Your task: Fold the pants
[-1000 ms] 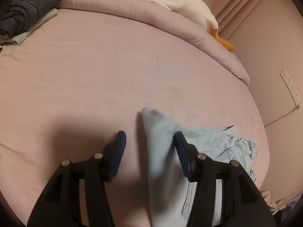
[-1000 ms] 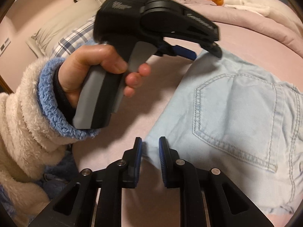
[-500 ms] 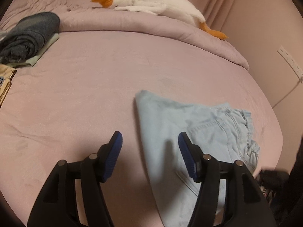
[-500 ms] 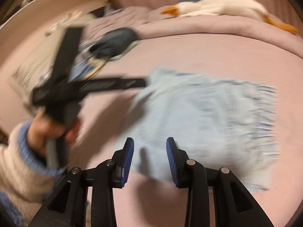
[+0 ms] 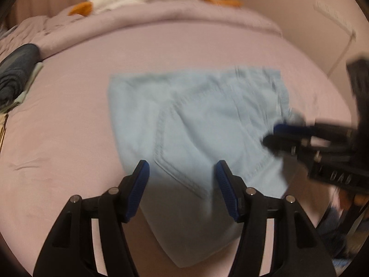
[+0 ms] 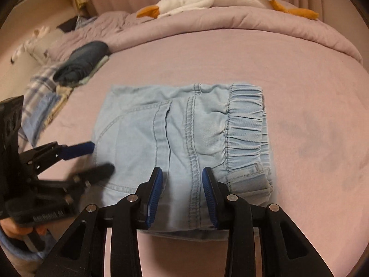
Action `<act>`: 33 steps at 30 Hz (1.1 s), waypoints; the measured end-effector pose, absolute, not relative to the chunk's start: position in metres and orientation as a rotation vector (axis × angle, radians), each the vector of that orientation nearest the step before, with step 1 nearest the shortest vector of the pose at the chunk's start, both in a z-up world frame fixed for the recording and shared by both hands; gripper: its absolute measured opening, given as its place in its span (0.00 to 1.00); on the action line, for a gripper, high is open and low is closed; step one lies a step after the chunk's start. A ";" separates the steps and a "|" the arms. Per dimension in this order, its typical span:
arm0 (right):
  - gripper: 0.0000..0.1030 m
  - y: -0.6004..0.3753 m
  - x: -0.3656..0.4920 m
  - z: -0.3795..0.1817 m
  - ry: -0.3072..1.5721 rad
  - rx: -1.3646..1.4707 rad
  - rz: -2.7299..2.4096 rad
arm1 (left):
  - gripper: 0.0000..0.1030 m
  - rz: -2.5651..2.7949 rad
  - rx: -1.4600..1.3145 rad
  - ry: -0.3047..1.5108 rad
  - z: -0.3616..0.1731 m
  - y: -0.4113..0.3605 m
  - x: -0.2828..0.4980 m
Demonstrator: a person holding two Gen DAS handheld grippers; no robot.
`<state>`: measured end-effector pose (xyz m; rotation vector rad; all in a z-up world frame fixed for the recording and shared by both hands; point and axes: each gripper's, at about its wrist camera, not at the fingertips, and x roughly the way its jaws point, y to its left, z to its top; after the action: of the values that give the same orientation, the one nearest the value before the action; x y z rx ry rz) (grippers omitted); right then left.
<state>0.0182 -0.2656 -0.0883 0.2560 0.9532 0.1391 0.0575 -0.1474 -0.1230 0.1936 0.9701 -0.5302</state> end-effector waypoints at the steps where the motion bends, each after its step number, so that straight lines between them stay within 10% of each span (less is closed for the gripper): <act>1: 0.34 -0.271 0.018 -0.091 0.959 0.263 0.141 | 0.58 -0.531 0.203 0.974 -0.125 -0.148 0.058; 33: 0.36 -0.280 0.006 -0.084 0.913 0.156 0.122 | 0.63 -0.503 0.052 1.047 -0.129 -0.111 0.020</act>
<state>0.0061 -0.2799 -0.0841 0.1557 0.9132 0.1218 0.0201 -0.1112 -0.1289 0.0522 1.0472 -0.5034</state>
